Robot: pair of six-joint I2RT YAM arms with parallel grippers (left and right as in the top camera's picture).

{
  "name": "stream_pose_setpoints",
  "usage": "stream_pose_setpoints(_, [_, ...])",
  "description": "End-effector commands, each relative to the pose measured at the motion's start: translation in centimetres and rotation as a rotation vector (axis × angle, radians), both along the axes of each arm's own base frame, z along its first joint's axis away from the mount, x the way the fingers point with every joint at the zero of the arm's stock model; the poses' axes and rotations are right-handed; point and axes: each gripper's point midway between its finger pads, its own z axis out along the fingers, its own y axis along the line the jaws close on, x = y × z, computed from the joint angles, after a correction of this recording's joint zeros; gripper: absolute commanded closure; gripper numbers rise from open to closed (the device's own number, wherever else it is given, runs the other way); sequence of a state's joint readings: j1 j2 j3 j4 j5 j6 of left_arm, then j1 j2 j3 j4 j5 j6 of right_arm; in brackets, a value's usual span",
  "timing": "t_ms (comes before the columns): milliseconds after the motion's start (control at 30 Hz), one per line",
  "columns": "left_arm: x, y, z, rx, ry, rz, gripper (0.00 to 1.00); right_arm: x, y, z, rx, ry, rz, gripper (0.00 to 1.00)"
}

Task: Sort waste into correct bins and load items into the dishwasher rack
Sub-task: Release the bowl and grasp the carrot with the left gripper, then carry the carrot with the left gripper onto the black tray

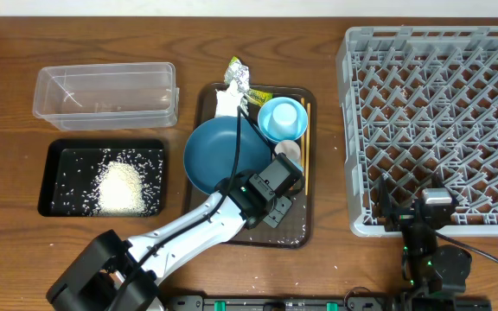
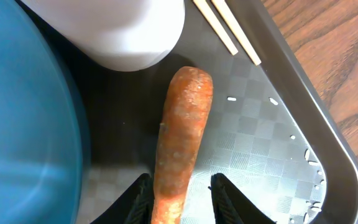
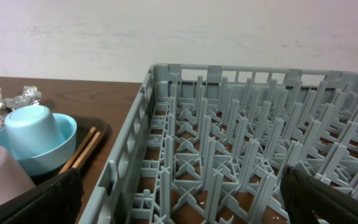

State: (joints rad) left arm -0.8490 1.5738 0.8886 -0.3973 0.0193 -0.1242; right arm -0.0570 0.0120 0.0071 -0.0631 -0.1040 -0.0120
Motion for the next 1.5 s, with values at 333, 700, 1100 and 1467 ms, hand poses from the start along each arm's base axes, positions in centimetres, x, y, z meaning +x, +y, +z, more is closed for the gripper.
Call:
stream_pose_setpoints(333, [-0.5, 0.6, -4.1, 0.082, 0.074, 0.012, 0.66, 0.0, -0.1, -0.1, -0.008, 0.001, -0.003, 0.01])
stream_pose_setpoints(700, [-0.8, 0.2, -3.9, 0.06, 0.092, 0.01, 0.79, 0.0, -0.1, -0.1, -0.008, 0.001, -0.003, 0.01])
stream_pose_setpoints(1100, [-0.3, -0.3, 2.7, -0.082, -0.015, 0.034, 0.8, 0.0, -0.1, -0.1, -0.008, 0.001, -0.003, 0.01])
stream_pose_setpoints(1467, [3.5, 7.1, 11.2, -0.136, -0.258, 0.294, 0.8, 0.0, -0.1, -0.1, -0.008, 0.001, -0.003, 0.01])
